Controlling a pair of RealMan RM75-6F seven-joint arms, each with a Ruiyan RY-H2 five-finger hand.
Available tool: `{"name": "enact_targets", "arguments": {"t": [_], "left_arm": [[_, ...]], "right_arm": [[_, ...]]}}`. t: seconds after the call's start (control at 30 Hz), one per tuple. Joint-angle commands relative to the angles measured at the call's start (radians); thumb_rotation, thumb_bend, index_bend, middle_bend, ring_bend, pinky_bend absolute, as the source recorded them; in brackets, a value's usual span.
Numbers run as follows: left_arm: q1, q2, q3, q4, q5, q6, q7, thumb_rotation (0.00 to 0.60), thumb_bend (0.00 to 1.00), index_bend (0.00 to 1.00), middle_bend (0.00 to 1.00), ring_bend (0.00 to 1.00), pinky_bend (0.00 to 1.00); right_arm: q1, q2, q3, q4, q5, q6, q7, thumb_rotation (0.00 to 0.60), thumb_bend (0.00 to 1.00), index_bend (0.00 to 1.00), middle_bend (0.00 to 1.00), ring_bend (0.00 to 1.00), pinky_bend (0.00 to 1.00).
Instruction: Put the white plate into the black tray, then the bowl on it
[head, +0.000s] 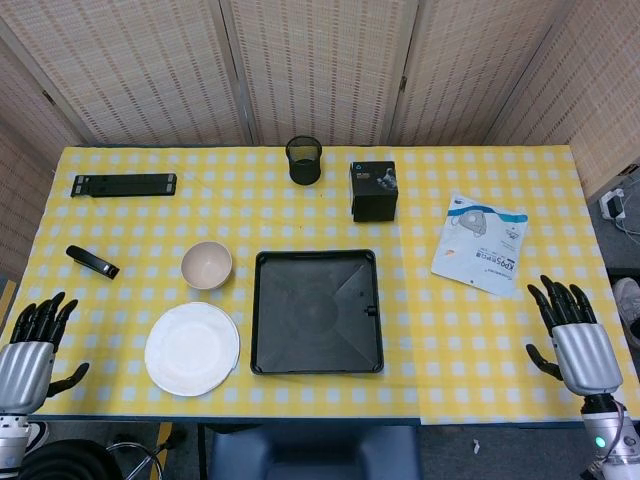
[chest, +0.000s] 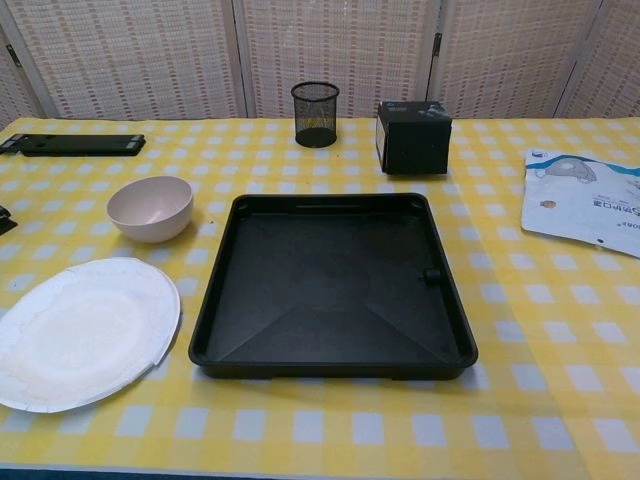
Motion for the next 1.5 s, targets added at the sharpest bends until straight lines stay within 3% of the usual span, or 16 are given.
{"name": "enact_targets", "arguments": {"t": [0.03, 0.33, 0.43, 0.53, 0.6, 0.7, 0.77, 0.83, 0.9, 1.07, 1.27, 1.5], "left_arm": [[0.000, 0.002, 0.001, -0.005, -0.008, -0.008, 0.004, 0.600, 0.24, 0.02, 0.00, 0.00, 0.00], [0.001, -0.002, 0.022, -0.014, 0.044, 0.006, 0.000, 0.600, 0.24, 0.04, 0.01, 0.00, 0.00], [0.014, -0.023, 0.042, 0.012, 0.114, 0.056, -0.047, 0.600, 0.24, 0.06, 0.05, 0.00, 0.09], [0.023, -0.066, 0.055, 0.076, 0.178, 0.107, -0.063, 0.600, 0.24, 0.11, 0.18, 0.10, 0.34], [0.030, -0.101, 0.059, 0.122, 0.214, 0.143, -0.063, 0.600, 0.24, 0.16, 0.33, 0.25, 0.54], [0.038, -0.159, 0.072, 0.204, 0.266, 0.184, -0.050, 0.600, 0.24, 0.30, 0.64, 0.58, 0.89], [0.042, -0.199, 0.077, 0.248, 0.292, 0.210, -0.053, 0.600, 0.24, 0.38, 0.82, 0.74, 0.99], [0.046, -0.225, 0.088, 0.272, 0.299, 0.213, -0.073, 0.600, 0.24, 0.42, 0.94, 0.86, 1.00], [0.053, -0.238, 0.099, 0.282, 0.289, 0.202, -0.087, 0.600, 0.24, 0.41, 1.00, 0.93, 1.00], [0.064, -0.258, 0.111, 0.288, 0.264, 0.177, -0.088, 0.600, 0.24, 0.37, 1.00, 0.97, 1.00], [0.069, -0.331, 0.107, 0.350, 0.270, 0.189, -0.071, 0.600, 0.25, 0.46, 1.00, 1.00, 1.00], [0.070, -0.365, 0.113, 0.356, 0.268, 0.177, -0.048, 0.600, 0.25, 0.46, 1.00, 1.00, 1.00]], "right_arm": [[0.000, 0.000, 0.000, 0.001, -0.001, 0.001, -0.001, 0.600, 0.31, 0.00, 0.00, 0.00, 0.00], [-0.006, 0.003, -0.010, -0.004, -0.020, 0.013, 0.007, 0.600, 0.31, 0.00, 0.00, 0.00, 0.00], [-0.008, 0.005, -0.014, -0.006, -0.029, 0.018, 0.011, 0.600, 0.31, 0.00, 0.00, 0.00, 0.00], [-0.010, 0.007, -0.016, -0.010, -0.038, 0.025, 0.013, 0.600, 0.31, 0.00, 0.00, 0.00, 0.00], [-0.012, 0.005, -0.018, -0.009, -0.045, 0.030, 0.010, 0.600, 0.31, 0.00, 0.00, 0.00, 0.00], [-0.011, 0.002, -0.023, -0.006, -0.054, 0.028, 0.004, 0.600, 0.31, 0.00, 0.00, 0.00, 0.00], [-0.009, 0.001, -0.027, -0.005, -0.057, 0.021, 0.001, 0.600, 0.31, 0.00, 0.00, 0.00, 0.00], [-0.006, 0.001, -0.027, -0.005, -0.054, 0.014, 0.000, 0.600, 0.31, 0.00, 0.00, 0.00, 0.00], [-0.005, 0.002, -0.026, -0.008, -0.049, 0.008, 0.000, 0.600, 0.31, 0.00, 0.00, 0.00, 0.00], [0.001, 0.003, -0.021, -0.010, -0.046, 0.004, 0.006, 0.600, 0.31, 0.00, 0.00, 0.00, 0.00], [0.003, 0.008, -0.024, -0.012, -0.050, -0.001, 0.016, 0.600, 0.31, 0.00, 0.00, 0.00, 0.00], [0.009, 0.014, -0.022, -0.010, -0.040, -0.015, 0.035, 0.600, 0.31, 0.00, 0.00, 0.00, 0.00]]}}
